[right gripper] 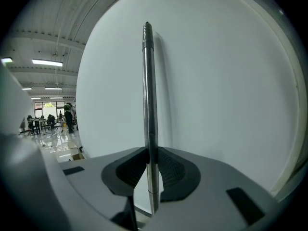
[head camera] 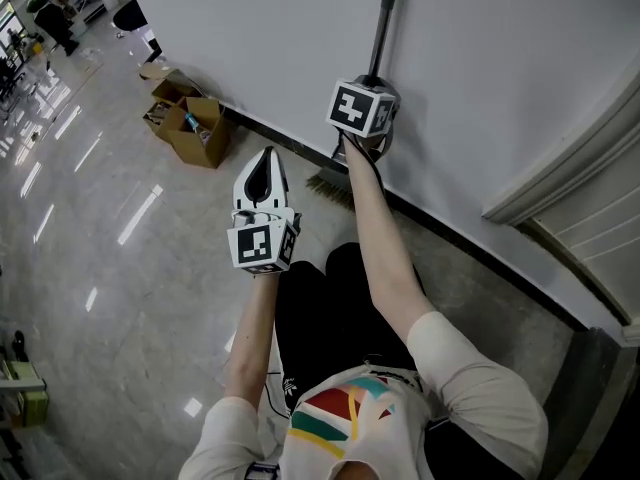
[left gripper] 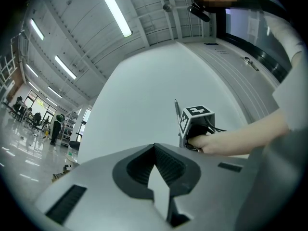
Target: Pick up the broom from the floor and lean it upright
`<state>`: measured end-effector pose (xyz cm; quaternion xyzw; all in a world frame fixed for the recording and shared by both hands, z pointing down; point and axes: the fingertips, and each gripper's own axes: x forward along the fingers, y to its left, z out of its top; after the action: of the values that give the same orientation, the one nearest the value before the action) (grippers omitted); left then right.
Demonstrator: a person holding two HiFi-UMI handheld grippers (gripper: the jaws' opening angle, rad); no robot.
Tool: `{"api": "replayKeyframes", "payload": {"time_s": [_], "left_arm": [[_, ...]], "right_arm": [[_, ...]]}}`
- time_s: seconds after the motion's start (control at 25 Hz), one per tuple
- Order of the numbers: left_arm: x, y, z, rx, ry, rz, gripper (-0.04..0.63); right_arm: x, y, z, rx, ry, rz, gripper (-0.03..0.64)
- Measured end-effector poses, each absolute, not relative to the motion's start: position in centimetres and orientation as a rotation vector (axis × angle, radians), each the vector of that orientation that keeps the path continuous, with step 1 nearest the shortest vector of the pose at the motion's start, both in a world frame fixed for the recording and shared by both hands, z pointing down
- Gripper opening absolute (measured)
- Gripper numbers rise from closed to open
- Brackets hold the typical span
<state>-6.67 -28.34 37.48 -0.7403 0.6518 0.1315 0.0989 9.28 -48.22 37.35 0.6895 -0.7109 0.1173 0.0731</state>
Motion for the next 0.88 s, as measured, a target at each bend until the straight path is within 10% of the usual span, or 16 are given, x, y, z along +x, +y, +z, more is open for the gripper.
{"api": "replayKeyframes", "payload": {"time_s": [0.88], "left_arm": [[-9.6, -24.5, 35.5, -2.186, 1.863, 0.409, 0.044]], "right_arm": [[3.3, -40.1, 37.7, 2.101, -2.082, 0.442, 0.08]]}}
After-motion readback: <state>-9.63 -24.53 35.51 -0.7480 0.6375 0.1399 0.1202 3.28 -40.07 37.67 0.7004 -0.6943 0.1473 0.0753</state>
